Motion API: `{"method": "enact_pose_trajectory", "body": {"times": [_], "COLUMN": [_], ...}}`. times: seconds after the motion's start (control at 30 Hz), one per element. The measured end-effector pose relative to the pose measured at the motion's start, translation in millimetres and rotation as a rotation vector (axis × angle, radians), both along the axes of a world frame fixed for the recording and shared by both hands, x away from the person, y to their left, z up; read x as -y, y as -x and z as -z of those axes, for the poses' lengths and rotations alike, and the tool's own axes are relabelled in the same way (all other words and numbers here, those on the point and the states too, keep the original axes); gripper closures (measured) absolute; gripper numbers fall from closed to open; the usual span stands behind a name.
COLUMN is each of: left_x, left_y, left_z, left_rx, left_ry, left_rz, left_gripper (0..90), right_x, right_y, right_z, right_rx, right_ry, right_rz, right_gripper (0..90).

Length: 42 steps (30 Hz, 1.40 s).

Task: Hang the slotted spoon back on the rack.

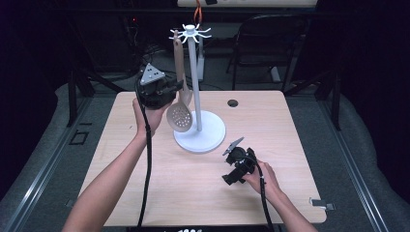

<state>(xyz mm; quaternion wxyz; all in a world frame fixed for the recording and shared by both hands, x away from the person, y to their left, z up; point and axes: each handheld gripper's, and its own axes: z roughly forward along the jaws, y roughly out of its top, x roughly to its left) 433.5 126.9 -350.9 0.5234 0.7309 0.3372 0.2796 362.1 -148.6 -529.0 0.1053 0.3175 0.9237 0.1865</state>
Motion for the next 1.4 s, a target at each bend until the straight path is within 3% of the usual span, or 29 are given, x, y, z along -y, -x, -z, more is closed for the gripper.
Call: {"method": "enact_pose_trajectory", "body": {"times": [0.43, 0.8, 0.9, 1.07, 1.4], "left_x": [9.6, 14.7, 14.3, 8.8, -12.2], "left_y": [-12.5, -14.9, -11.7, -2.2, 26.9], "left_z": [3.7, 3.7, 2.9, 5.2, 23.2], "left_rx": [-0.038, -0.027, -0.022, -0.02, -0.056], "left_ry": [-0.026, -0.027, -0.027, -0.023, -0.155], "left_rz": [-0.029, -0.046, -0.049, -0.058, -0.053], "left_gripper": [75.6, 71.9, 66.3, 48.3, 20.3], "right_x": [0.0, -0.2, 0.0, 0.8, -0.2], "right_y": [0.1, 0.0, 0.4, 0.6, 1.1], "right_z": [0.2, 0.4, 0.9, -0.6, 0.3], "right_rx": [-0.005, -0.006, -0.004, 0.002, -0.004], "right_ry": [-0.003, -0.003, -0.013, -0.002, -0.017], "right_rz": [-0.001, -0.002, 0.003, -0.001, 0.003], "right_gripper": [6.3, 6.3, 6.3, 6.3, 6.3]}}
